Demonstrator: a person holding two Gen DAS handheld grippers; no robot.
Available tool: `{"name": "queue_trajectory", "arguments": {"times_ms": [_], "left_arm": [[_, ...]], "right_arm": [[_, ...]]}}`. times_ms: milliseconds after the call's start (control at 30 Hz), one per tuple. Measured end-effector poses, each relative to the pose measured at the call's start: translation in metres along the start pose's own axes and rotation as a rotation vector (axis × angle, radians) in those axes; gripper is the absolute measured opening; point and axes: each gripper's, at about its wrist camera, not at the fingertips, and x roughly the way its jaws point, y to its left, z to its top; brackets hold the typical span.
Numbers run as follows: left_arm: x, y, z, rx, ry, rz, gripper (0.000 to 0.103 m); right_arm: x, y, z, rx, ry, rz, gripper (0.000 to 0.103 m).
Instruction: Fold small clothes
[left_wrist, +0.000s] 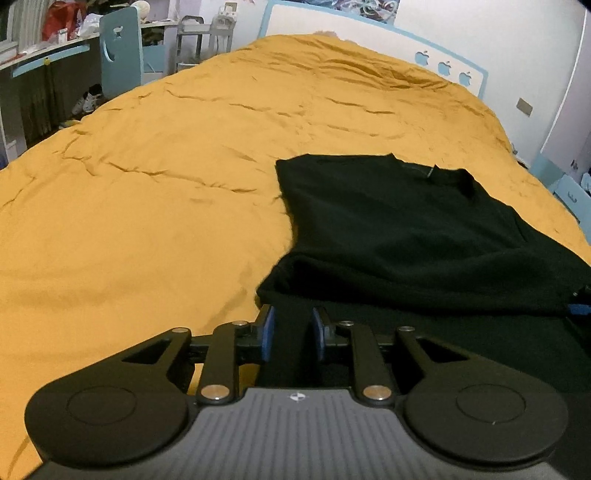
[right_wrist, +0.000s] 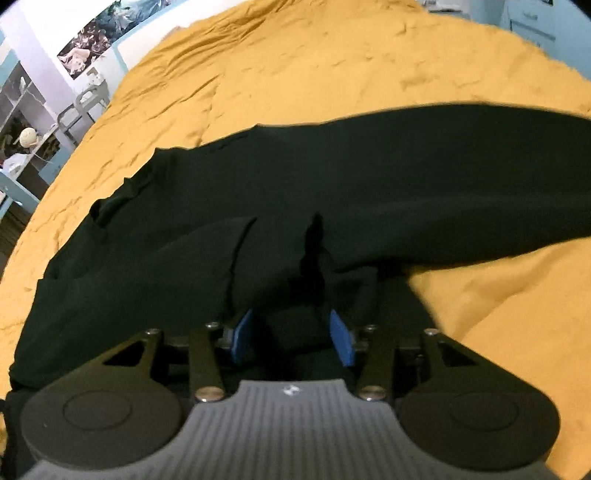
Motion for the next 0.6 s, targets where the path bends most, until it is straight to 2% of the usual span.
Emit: {"name": "queue_trajectory", "arguments": {"times_ms": [33, 67, 167, 267, 367, 500, 533, 567, 600], "left_arm": [[-0.001, -0.002, 0.000, -0.001, 0.002, -0.003, 0.024], [-0.002, -0.004, 0.001, -0.001, 0.003, -0.006, 0.024], [-0.006, -0.010, 0.005, 0.018, -0.006, -0.017, 0.024], [-0.008, -0.013, 0.007, 0.009, -0.020, -0.052, 0.024], [-0.004, -0.018, 0.011, -0.003, -0.035, -0.074, 0.024], [0.000, -0.026, 0.015, -0.010, -0.035, -0.110, 0.024], [0.000, -0.029, 0.017, -0.007, -0.037, -0.116, 0.024], [0.000, -0.032, 0.019, -0.004, -0.044, -0.124, 0.025], [0.002, -0.035, 0.021, 0.000, -0.053, -0.136, 0.029]], "right_arm": [[0.002, 0.003, 0.000, -0.021, -0.004, -0.024, 0.033], [0.003, 0.004, 0.000, -0.031, -0.006, -0.050, 0.011], [-0.022, -0.003, 0.001, 0.025, -0.020, -0.011, 0.004], [-0.046, -0.010, -0.007, 0.031, -0.031, 0.002, 0.002], [-0.046, -0.020, -0.020, 0.042, -0.001, -0.004, 0.002], [-0.047, -0.022, -0.029, 0.044, 0.031, -0.054, 0.003], [-0.052, -0.018, -0.028, 0.047, 0.033, -0.097, 0.004], [-0.059, -0.014, -0.026, 0.055, 0.015, -0.137, 0.011], [-0.069, -0.009, -0.024, 0.061, -0.025, -0.140, 0.016]]}}
